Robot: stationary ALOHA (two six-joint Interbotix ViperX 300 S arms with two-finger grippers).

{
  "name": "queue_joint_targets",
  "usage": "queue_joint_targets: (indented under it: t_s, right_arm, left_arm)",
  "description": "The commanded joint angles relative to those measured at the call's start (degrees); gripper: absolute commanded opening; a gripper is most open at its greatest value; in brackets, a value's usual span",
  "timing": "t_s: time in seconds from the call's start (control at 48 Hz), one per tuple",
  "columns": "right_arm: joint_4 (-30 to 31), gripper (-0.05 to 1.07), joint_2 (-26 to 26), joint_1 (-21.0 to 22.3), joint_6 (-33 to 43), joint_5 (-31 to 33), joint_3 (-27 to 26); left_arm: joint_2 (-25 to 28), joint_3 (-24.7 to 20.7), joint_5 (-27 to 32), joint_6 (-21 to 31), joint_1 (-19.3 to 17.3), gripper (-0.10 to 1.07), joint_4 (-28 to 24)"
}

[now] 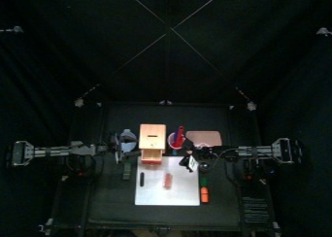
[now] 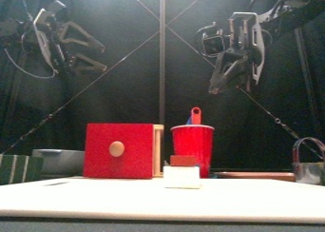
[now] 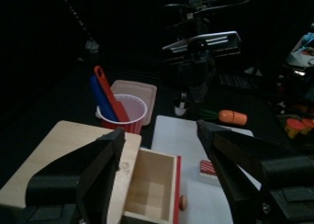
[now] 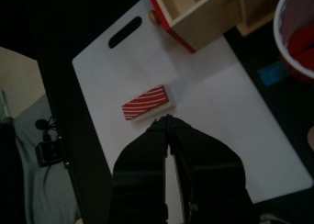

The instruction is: Grab salmon sushi

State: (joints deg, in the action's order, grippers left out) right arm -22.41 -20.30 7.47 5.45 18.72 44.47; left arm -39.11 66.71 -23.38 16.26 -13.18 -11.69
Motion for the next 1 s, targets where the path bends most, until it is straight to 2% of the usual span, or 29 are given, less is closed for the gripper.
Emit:
queue_joint_targets:
  t_s: [0.0,0.146,0.167,0.396,0.479,0.542,0.708,0.771,0.812,0.979]
  right_arm:
    - [2.46,0.11,-2.64,0.18,-0.18,-1.85,0.26]
    - [3.96,0.11,-5.89,0.53,0.00,-4.31,1.58]
    - [5.10,0.11,-8.79,0.79,-0.09,-8.70,4.39]
    - [4.66,0.11,-8.61,0.88,0.44,-8.70,3.69]
    - [3.43,0.17,-7.65,0.79,1.67,-8.70,2.81]
    - [2.37,0.30,-6.33,0.62,2.72,-8.35,1.67]
    - [-0.88,0.87,-0.26,0.44,8.88,-4.57,-2.55]
    - [-0.97,1.01,2.20,0.35,11.60,-1.41,-4.13]
    - [-1.05,1.04,3.69,0.35,13.62,1.67,-5.45]
    - [0.35,1.03,9.32,0.88,27.69,17.05,-10.90]
  left_arm:
    - [0.00,-1.67,-0.26,-0.09,-0.09,0.96,-0.18]
    - [0.00,-1.49,1.14,0.00,-0.09,0.96,0.00]
    - [0.09,-1.58,2.99,0.00,0.00,0.96,0.26]
    - [0.09,-2.02,2.90,-0.09,0.00,0.96,0.00]
    - [0.00,-2.02,3.08,-0.09,0.00,0.96,0.00]
    - [0.09,-2.02,3.08,-0.09,0.00,0.96,-0.09]
    - [0.09,-1.85,3.16,-0.09,-0.09,0.96,-1.05]
    - [0.09,-1.76,3.34,-0.09,-0.35,0.96,-1.67]
    - [0.09,-1.76,3.78,-0.09,-0.35,0.96,-2.02]
    - [0.09,-1.93,6.59,0.09,-0.62,0.96,-1.76]
